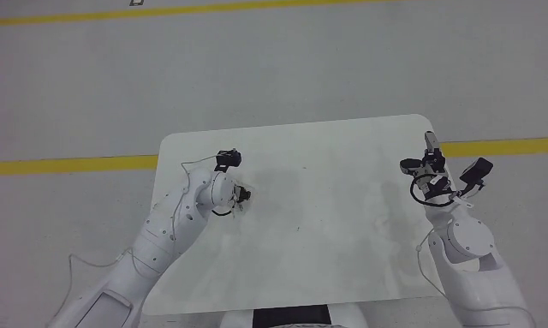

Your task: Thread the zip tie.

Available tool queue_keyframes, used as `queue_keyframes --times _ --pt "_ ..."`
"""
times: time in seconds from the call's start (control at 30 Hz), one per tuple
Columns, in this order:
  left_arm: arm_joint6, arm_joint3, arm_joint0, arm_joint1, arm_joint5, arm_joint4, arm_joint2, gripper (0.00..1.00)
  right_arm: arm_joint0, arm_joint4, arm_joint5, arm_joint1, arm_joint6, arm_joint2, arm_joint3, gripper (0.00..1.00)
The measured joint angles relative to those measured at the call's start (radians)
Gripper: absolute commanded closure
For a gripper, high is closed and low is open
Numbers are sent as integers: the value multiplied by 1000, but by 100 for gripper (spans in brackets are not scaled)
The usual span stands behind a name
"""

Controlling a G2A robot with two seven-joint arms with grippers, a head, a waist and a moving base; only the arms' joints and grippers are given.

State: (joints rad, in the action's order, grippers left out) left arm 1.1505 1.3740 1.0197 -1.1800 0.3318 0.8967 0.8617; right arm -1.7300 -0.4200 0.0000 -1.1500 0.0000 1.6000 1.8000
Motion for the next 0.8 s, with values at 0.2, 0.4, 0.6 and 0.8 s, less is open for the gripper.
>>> queue_keyframes --times 0.2,0.4,0.6,0.8 --pt "-45 -8 11 1 -15 -17 7 0 0 0 0 0 0 0 0 0" --pt "-49 -9 7 -2 -17 -22 -1 54 0 0 0 0 0 0 0 0" --pt "-49 -4 1 -3 -20 -27 -4 63 0 0 0 0 0 0 0 0" --pt "-48 5 4 -1 -22 -28 0 72 0 0 0 0 0 0 0 0"
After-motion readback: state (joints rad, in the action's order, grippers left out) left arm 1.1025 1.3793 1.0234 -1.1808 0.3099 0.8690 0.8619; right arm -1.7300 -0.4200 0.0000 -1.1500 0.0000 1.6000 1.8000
